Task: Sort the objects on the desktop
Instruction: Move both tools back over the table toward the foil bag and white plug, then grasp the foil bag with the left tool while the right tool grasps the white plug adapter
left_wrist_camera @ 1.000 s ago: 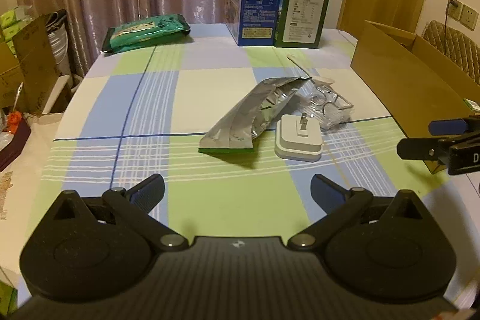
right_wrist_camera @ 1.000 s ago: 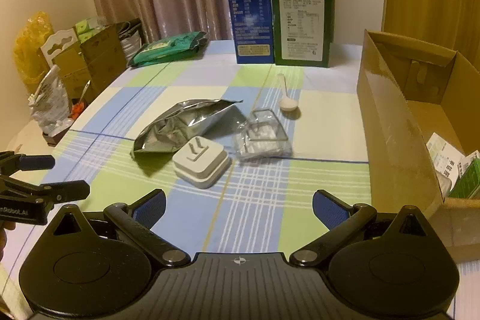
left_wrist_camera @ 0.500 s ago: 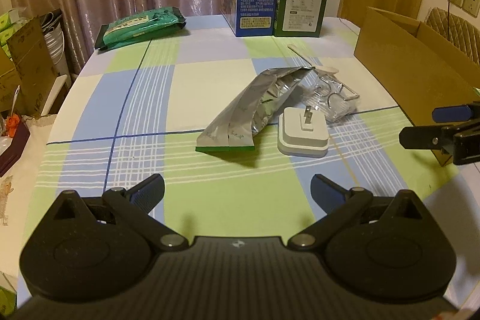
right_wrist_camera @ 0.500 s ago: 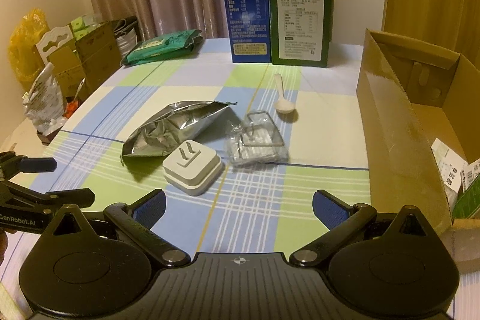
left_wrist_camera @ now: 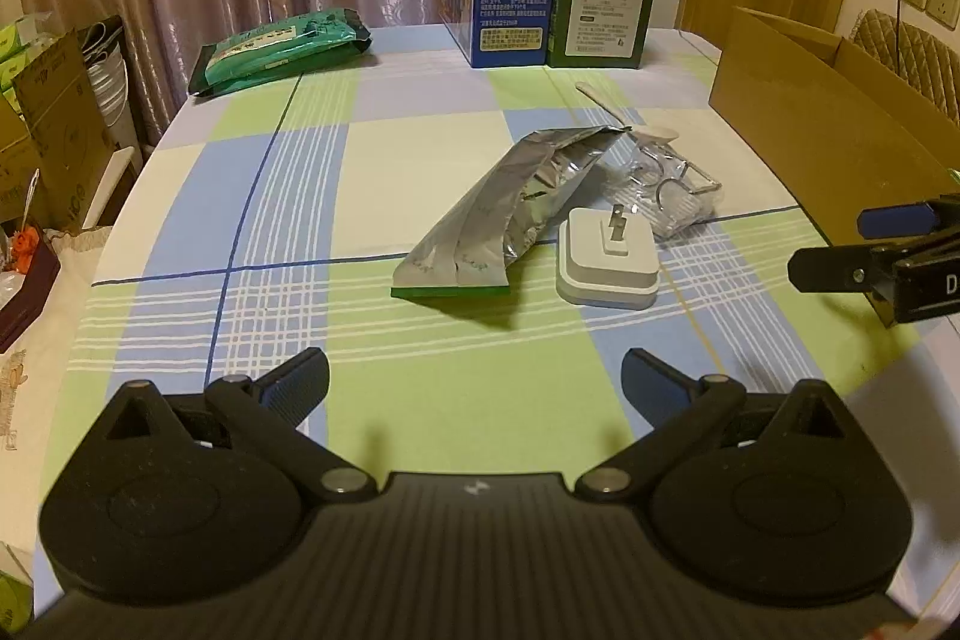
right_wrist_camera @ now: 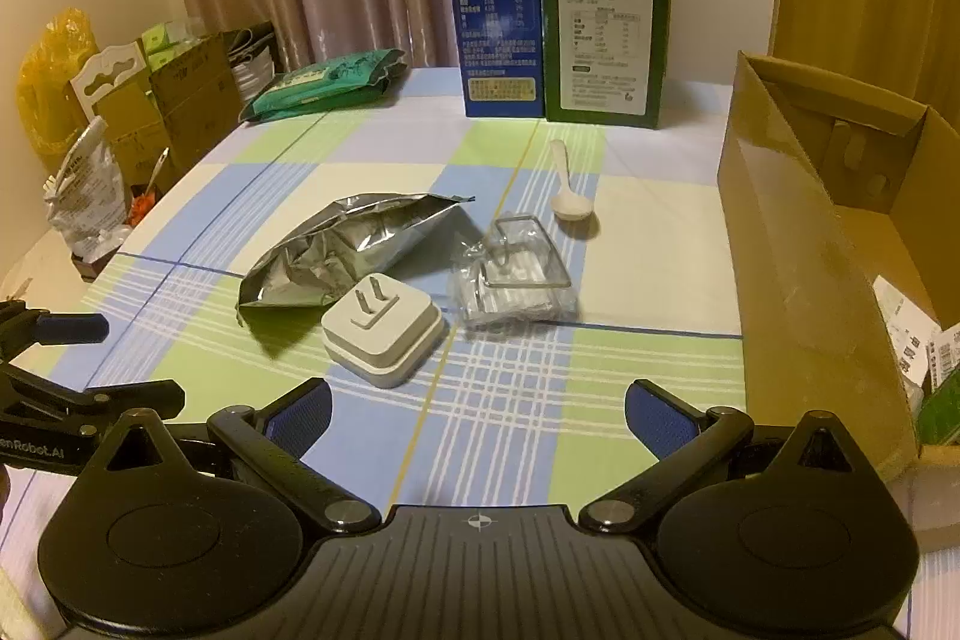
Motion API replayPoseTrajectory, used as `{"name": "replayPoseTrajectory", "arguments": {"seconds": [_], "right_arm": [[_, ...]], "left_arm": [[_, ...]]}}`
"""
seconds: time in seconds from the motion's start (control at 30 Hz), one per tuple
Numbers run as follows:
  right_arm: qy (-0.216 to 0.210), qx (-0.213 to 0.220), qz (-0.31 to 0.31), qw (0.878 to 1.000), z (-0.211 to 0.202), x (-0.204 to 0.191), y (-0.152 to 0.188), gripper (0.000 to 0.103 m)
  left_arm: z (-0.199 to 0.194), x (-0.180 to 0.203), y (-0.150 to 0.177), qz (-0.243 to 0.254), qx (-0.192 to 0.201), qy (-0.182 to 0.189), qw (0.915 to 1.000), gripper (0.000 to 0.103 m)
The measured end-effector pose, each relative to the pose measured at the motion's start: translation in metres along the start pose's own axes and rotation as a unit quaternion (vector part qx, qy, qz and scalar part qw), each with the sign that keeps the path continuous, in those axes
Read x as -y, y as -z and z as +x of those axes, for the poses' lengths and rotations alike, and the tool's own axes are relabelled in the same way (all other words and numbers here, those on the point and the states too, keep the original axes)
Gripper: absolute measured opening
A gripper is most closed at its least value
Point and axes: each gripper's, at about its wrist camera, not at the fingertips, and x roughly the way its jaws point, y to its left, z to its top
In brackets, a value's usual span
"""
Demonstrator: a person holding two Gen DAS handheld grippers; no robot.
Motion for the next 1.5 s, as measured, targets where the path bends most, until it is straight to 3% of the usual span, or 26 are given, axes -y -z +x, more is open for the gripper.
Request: {"name": "replayPoseTrajectory", "arguments": {"seconds": [0.33, 0.6, 1.17, 1.5], "right_arm": [[-0.004, 0.004, -0.004, 1.000, 0.007, 0.000, -0.004, 0.101], [-0.038, 0.011, -0.044, 0.998, 0.022, -0.011, -0.007, 0.101], [-0.052, -0.007, 0.028, 0.998, 0.078, -0.022, -0.012, 0.101], [-0.016, -0.001, 0.024, 1.000, 0.108, -0.050, -0.011, 0.100]], "left_arm": [[0.005, -0.006, -0.006, 0.000, 0.005, -0.003, 1.0000, 0.102], [0.010, -0.024, -0.017, -0.009, 0.014, -0.014, 0.9998, 0.102], [0.036, -0.064, -0.039, -0.051, 0.020, -0.019, 0.9983, 0.102], [0.041, -0.074, -0.041, -0.065, 0.018, -0.019, 0.9976, 0.102]]}}
